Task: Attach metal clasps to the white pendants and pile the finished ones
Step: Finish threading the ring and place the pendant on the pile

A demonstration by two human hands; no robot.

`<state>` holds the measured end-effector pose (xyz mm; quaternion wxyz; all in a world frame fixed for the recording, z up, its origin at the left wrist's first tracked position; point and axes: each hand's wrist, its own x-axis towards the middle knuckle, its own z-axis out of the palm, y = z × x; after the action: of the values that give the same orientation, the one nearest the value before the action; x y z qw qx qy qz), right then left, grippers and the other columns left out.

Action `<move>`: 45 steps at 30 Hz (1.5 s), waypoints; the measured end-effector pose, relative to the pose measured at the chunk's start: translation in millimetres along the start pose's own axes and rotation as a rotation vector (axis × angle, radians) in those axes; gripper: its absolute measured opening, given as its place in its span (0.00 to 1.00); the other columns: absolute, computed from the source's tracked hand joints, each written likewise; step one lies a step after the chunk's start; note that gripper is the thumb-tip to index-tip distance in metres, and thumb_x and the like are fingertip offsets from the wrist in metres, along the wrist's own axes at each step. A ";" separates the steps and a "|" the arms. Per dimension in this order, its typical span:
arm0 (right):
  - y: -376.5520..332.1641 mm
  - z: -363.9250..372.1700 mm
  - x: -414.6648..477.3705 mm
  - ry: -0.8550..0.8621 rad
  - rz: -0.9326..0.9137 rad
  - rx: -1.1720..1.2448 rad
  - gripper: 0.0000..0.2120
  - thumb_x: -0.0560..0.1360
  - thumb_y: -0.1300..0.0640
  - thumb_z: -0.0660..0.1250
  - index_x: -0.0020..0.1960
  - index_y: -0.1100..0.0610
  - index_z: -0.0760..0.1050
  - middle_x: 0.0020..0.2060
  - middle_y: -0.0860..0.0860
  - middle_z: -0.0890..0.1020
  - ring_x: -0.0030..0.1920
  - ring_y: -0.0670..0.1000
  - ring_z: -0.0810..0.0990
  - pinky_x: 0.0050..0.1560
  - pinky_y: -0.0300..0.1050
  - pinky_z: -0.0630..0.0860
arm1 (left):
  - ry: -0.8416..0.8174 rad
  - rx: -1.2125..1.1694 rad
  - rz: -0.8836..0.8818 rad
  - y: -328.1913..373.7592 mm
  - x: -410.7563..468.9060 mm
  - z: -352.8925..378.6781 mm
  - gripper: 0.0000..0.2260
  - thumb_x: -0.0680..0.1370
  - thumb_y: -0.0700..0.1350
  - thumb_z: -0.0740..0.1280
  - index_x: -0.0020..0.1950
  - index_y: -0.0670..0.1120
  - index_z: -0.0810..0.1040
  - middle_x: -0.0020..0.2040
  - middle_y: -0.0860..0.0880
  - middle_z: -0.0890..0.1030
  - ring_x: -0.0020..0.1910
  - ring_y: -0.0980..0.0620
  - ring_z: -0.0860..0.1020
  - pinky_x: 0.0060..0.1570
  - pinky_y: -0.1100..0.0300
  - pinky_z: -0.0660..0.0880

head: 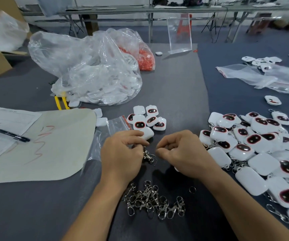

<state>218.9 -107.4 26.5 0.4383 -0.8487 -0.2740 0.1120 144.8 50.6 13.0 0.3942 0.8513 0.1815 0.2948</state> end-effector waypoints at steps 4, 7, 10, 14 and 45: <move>-15.1 -6.4 -10.7 -0.336 -0.082 -0.090 0.12 0.63 0.43 0.80 0.45 0.42 0.84 0.23 0.45 0.75 0.24 0.42 0.70 0.27 0.33 0.66 | 0.046 0.057 0.034 -3.7 0.3 -9.3 0.17 0.69 0.33 0.68 0.39 0.55 0.87 0.40 0.66 0.82 0.48 0.72 0.77 0.52 0.80 0.67; -23.6 2.2 -19.4 -0.480 -0.157 -0.251 0.23 0.58 0.38 0.81 0.52 0.34 0.81 0.32 0.43 0.80 0.32 0.40 0.77 0.31 0.33 0.71 | 0.079 0.036 0.042 -3.5 -2.9 -19.5 0.18 0.69 0.33 0.68 0.38 0.56 0.87 0.38 0.65 0.82 0.46 0.71 0.78 0.48 0.80 0.67; -24.9 13.1 -21.6 -0.414 -0.207 -0.363 0.20 0.61 0.41 0.81 0.51 0.31 0.81 0.34 0.38 0.80 0.39 0.35 0.78 0.33 0.28 0.71 | -0.100 0.012 -0.035 -2.8 -16.5 -32.7 0.21 0.71 0.34 0.69 0.34 0.62 0.84 0.35 0.69 0.82 0.38 0.70 0.78 0.37 0.78 0.68; -16.5 12.8 -15.4 -0.267 -0.136 -0.316 0.09 0.67 0.45 0.79 0.47 0.36 0.84 0.29 0.32 0.78 0.35 0.35 0.77 0.31 0.28 0.69 | -0.462 0.054 -0.040 -0.6 -47.4 -59.4 0.16 0.68 0.53 0.70 0.51 0.72 0.81 0.42 0.68 0.83 0.40 0.67 0.80 0.39 0.72 0.73; 27.2 -16.6 11.7 0.428 0.258 0.406 0.15 0.75 0.53 0.66 0.30 0.53 0.80 0.25 0.48 0.77 0.28 0.48 0.74 0.33 0.44 0.72 | -0.630 0.585 0.422 13.0 -37.2 40.7 0.26 0.85 0.59 0.47 0.82 0.57 0.47 0.83 0.48 0.44 0.81 0.50 0.38 0.79 0.51 0.37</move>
<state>245.7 -124.8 15.1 0.6287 -0.7758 -0.0378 0.0378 143.8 -0.6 -11.2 0.1054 0.9927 -0.0482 0.0326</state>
